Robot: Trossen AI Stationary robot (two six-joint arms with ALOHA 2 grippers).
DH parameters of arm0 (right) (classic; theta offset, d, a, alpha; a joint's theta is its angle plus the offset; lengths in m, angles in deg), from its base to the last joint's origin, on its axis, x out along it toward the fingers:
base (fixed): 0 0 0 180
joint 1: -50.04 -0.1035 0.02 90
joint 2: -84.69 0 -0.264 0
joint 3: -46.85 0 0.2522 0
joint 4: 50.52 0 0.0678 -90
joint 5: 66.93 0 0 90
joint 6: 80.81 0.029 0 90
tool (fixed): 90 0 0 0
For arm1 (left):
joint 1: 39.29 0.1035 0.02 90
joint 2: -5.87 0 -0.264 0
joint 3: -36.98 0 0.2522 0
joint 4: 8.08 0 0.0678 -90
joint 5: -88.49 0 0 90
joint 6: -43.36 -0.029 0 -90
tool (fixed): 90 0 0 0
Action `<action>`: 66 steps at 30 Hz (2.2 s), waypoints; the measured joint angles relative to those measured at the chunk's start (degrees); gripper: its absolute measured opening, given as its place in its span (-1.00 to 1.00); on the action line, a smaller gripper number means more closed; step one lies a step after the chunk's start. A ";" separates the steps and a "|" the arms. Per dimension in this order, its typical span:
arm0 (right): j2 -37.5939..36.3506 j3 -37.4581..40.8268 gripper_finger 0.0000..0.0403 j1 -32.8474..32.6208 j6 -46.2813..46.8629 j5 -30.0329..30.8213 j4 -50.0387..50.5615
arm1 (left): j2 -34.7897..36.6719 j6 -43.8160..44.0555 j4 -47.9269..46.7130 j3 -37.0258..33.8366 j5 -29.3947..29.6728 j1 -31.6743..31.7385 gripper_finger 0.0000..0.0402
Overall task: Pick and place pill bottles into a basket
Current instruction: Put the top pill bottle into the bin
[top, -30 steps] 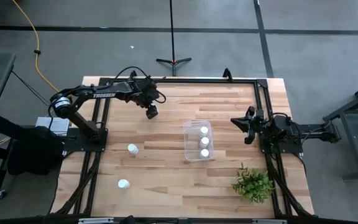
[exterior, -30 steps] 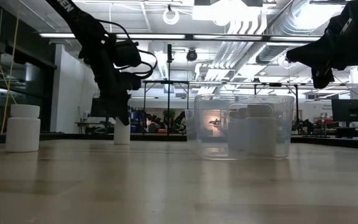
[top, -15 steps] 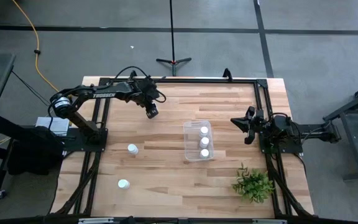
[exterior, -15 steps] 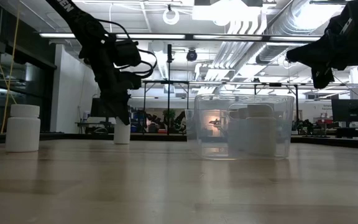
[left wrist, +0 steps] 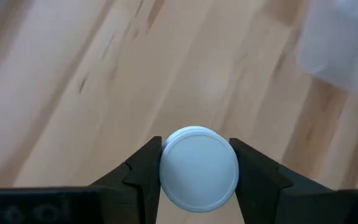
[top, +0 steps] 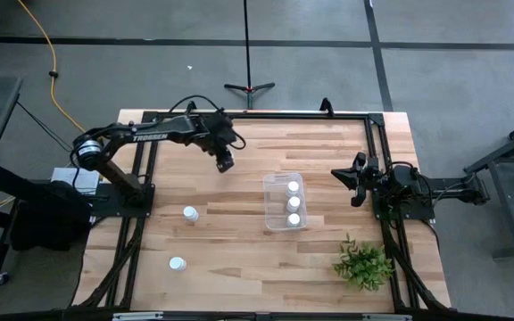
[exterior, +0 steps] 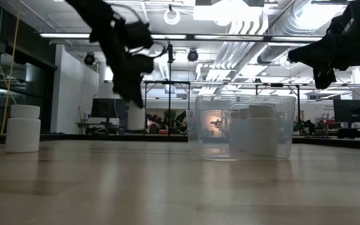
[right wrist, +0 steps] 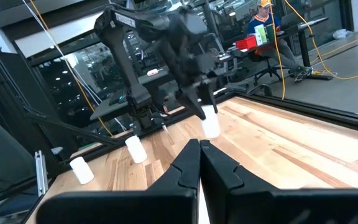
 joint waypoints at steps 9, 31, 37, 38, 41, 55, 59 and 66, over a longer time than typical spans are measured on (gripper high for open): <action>0.00 0.00 -1.00 0.00 0.00 -0.32 0.50 | 0.02 -0.62 -1.87 12.66 4.52 -9.77 -0.04; 0.12 -0.02 -1.00 0.00 0.04 -1.75 1.06 | -5.14 3.76 13.33 17.64 8.07 -22.72 -0.04; 0.26 -0.02 -1.00 0.00 0.02 -1.81 1.11 | -8.69 3.84 14.21 17.67 7.83 -22.71 -0.04; 0.24 -0.02 -1.00 0.02 0.02 -1.81 1.13 | -9.48 3.72 14.18 17.67 7.81 -22.70 -0.04; 0.25 -0.02 -1.00 0.00 0.02 -1.84 1.16 | -11.22 3.65 14.02 17.64 7.73 -22.72 -0.04; 0.35 -0.02 -1.00 0.01 -0.17 -2.41 1.36 | -18.20 4.97 16.24 17.64 5.41 -22.72 -0.04; 0.35 -0.02 -1.00 0.02 -0.20 -2.41 1.36 | -19.79 4.98 16.75 17.64 5.41 -22.72 -0.04; 0.35 0.00 -1.00 0.02 -1.46 -2.40 1.36 | -20.20 4.92 15.70 17.62 5.43 -22.70 -0.04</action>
